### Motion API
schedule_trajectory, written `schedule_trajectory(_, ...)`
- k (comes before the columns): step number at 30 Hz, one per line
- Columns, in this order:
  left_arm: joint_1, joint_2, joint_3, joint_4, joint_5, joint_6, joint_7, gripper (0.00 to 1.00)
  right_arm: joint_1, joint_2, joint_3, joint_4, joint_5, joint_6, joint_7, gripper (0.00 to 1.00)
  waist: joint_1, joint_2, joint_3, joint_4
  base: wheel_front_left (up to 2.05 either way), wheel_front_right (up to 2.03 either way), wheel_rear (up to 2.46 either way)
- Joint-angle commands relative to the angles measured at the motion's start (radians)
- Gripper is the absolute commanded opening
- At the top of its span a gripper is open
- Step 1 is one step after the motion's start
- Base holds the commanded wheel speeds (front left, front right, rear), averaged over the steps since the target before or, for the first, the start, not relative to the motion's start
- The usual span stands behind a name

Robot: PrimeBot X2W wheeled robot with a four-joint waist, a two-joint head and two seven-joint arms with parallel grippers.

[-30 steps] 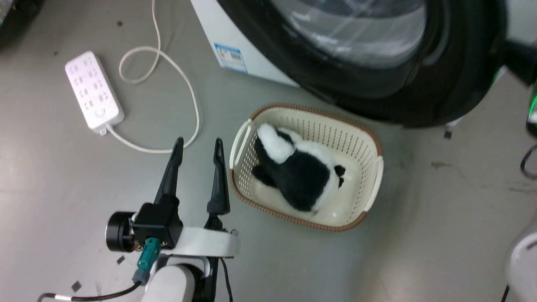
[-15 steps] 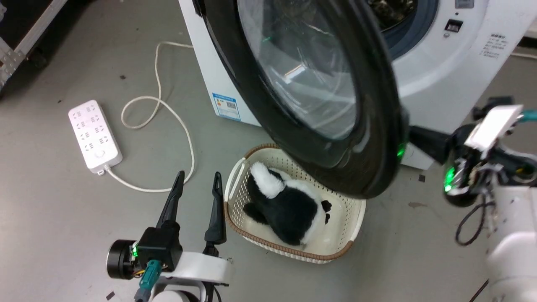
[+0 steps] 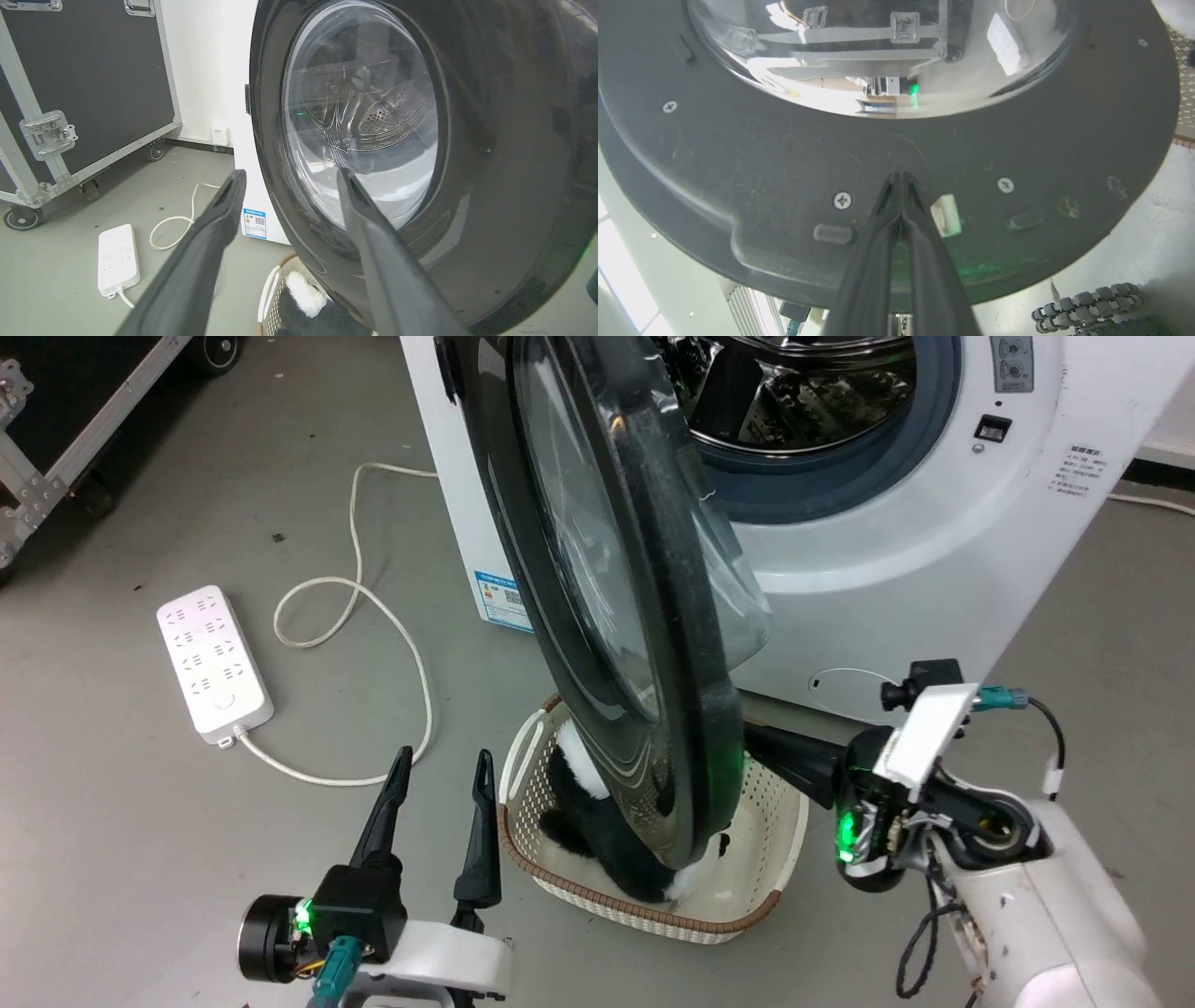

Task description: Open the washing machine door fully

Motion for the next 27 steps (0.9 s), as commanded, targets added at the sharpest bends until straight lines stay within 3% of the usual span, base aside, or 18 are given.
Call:
schedule_trajectory(1,0.011,0.001,-0.001,0.0,0.006,-0.003,-0.006,1.0,0.017,0.003,0.008,-0.009,0.01,0.001,-0.01,0.0,0.0001,0.0,0.0,-0.001,0.0,0.0,0.0)
schedule_trajectory(5,0.017,0.001,0.001,0.0,0.005,-0.002,-0.006,1.0,0.03,0.003,0.042,-0.018,0.038,0.001,-0.081,0.0,0.0001,0.0,-0.005,-0.011,0.0,0.0,0.0)
schedule_trajectory(6,0.019,0.001,0.003,0.0,0.004,0.0,-0.006,1.0,0.03,0.003,0.039,-0.019,0.037,0.001,-0.097,0.1,0.0001,0.0,-0.007,-0.017,0.0,0.0,0.0)
schedule_trajectory(7,0.02,0.001,0.005,0.0,0.003,0.001,-0.006,1.0,0.03,-0.001,0.033,-0.022,0.029,0.001,-0.12,0.49,0.0001,0.0,-0.009,-0.022,0.0,0.0,0.0)
schedule_trajectory(8,0.021,0.001,0.007,0.001,0.001,0.002,-0.006,1.0,0.029,-0.009,0.028,-0.03,0.017,0.001,-0.142,1.0,0.0001,0.0,-0.012,-0.029,0.0,0.0,0.0)
schedule_trajectory(12,0.02,0.001,0.022,0.0,-0.002,0.0,-0.006,1.0,0.045,-0.066,0.003,-0.106,-0.069,0.001,-0.278,1.0,0.0001,0.0,-0.031,-0.065,0.0,0.0,0.0)
schedule_trajectory(17,0.023,0.001,0.05,-0.004,-0.013,-0.003,-0.006,1.0,0.112,-0.155,-0.007,-0.292,-0.243,0.001,-0.507,1.0,0.0001,0.0,-0.061,-0.118,0.0,0.0,0.0)
schedule_trajectory(23,0.02,0.001,0.072,-0.008,-0.026,-0.02,-0.006,1.0,0.24,-0.308,0.056,-0.486,-0.631,0.001,-0.825,1.0,0.0001,0.0,-0.078,-0.164,0.0,0.0,0.0)
schedule_trajectory(27,0.031,0.001,0.087,0.006,-0.032,-0.037,-0.006,1.0,0.343,-0.33,0.035,-0.539,-0.89,0.001,-0.991,1.0,0.0001,0.0,-0.086,-0.193,0.0,0.0,0.0)
